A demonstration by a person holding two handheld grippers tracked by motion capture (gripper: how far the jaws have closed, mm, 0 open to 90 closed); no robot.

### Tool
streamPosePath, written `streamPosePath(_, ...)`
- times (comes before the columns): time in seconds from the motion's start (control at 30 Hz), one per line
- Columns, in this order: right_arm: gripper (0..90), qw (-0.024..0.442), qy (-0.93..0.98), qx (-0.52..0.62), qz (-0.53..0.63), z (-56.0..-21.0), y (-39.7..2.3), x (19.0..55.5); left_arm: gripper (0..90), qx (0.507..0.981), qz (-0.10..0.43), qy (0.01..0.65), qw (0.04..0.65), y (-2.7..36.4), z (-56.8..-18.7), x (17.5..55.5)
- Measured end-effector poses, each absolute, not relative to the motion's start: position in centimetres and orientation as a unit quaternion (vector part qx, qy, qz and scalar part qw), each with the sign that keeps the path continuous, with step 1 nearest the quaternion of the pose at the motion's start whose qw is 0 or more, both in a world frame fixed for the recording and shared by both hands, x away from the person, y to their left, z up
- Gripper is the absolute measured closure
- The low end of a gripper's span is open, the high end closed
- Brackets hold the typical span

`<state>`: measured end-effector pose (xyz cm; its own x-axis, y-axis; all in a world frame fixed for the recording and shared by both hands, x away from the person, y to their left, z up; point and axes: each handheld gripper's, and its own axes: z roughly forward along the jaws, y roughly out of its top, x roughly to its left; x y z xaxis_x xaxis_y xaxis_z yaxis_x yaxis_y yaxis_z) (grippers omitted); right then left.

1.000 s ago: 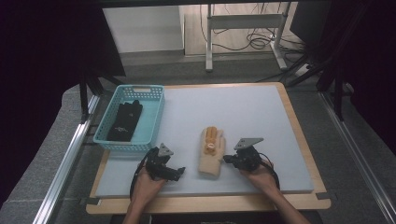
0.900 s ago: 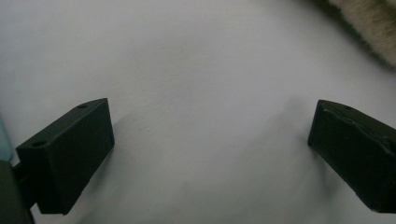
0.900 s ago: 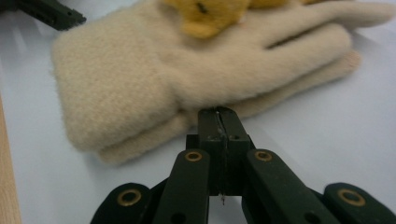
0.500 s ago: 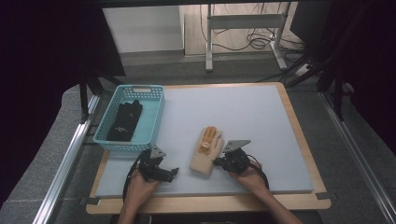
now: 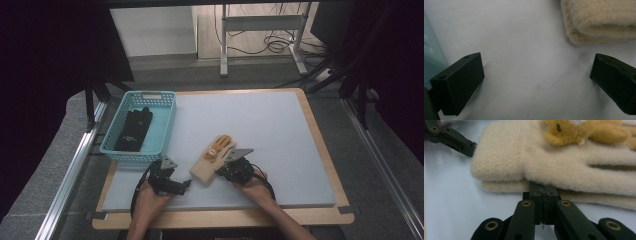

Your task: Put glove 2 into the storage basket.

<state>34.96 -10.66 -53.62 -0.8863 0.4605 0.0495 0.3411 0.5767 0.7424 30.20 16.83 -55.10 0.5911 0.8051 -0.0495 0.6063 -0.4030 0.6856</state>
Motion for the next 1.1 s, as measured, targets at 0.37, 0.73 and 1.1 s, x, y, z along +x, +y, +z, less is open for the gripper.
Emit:
streamPosePath(0.37, 75.0, 0.106, 0.873, 0.248, 0.407, -52.4, -13.9, 35.3, 0.0, 0.823, 0.148, 0.428, 0.343, 16.9, -55.2, 30.2)
streamPosePath(0.73, 52.6, 0.157, 0.853, 0.312, 0.388, -51.8, -19.7, 36.3, 0.0, 0.823, 0.147, 0.427, 0.343, 16.9, -55.2, 30.2)
streamPosePath(1.1, 31.6, 0.19, 0.836, 0.359, 0.369, -51.8, -24.1, 36.7, 0.0, 0.823, 0.147, 0.428, 0.343, 16.9, -55.2, 30.2)
